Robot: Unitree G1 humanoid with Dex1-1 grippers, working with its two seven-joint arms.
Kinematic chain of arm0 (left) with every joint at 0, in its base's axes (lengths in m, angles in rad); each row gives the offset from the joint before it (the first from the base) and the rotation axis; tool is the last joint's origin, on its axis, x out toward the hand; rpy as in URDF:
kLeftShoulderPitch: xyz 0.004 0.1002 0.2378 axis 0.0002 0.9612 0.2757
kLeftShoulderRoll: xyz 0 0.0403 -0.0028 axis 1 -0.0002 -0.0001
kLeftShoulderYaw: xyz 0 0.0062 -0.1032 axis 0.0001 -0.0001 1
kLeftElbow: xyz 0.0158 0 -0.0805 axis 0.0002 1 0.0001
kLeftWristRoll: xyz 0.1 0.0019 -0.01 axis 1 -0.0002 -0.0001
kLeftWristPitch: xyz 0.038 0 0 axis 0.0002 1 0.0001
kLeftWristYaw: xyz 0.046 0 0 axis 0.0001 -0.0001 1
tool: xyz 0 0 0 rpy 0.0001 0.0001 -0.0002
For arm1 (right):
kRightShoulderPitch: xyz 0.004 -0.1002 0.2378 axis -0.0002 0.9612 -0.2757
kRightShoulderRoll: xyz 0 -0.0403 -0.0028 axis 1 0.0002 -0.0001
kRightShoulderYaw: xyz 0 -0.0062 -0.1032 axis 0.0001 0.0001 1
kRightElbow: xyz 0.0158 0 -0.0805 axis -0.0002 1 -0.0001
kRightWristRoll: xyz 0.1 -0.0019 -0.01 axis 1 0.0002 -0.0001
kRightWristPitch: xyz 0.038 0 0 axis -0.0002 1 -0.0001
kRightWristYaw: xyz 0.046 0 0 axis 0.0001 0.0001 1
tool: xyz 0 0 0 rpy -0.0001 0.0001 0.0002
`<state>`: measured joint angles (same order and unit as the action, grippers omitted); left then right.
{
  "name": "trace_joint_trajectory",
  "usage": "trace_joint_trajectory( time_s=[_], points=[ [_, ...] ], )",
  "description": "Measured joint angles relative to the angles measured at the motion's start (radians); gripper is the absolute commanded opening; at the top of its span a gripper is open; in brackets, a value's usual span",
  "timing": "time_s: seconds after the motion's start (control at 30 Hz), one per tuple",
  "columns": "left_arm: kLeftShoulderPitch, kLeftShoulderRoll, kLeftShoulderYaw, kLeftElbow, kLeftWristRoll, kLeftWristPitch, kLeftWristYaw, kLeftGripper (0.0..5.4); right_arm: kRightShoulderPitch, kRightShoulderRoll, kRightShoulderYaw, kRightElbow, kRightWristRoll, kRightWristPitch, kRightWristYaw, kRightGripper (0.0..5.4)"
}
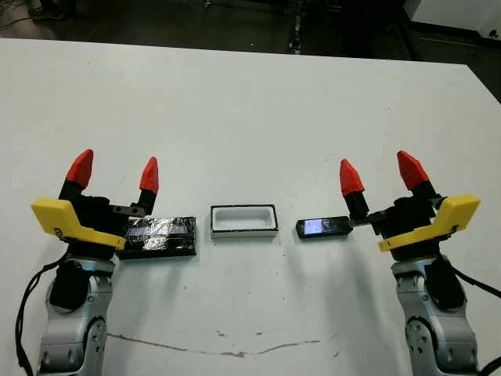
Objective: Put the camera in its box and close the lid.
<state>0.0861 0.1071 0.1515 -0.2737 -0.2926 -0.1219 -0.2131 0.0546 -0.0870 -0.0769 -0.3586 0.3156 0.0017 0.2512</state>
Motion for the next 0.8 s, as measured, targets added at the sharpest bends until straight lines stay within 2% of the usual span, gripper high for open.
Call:
trace_joint_trajectory(
  time_s=[0.5, 0.67, 0.8],
  points=[
    [0.000, -0.002, -0.001, 0.005, -0.005, -0.003, -0.001, 5.39, -0.002, -0.014, 0.003, 0.021, 0.002, -0.021, 0.040, 5.40],
    [0.001, -0.002, 0.000, 0.005, -0.005, -0.002, -0.001, 5.39, -0.059, -0.144, -0.032, 0.024, 0.015, 0.016, 0.130, 5.40],
    [0.002, -0.003, 0.000, 0.005, -0.009, -0.002, -0.001, 5.40, -0.179, -0.325, -0.066, 0.063, 0.035, 0.072, 0.283, 5.20]
  ],
)
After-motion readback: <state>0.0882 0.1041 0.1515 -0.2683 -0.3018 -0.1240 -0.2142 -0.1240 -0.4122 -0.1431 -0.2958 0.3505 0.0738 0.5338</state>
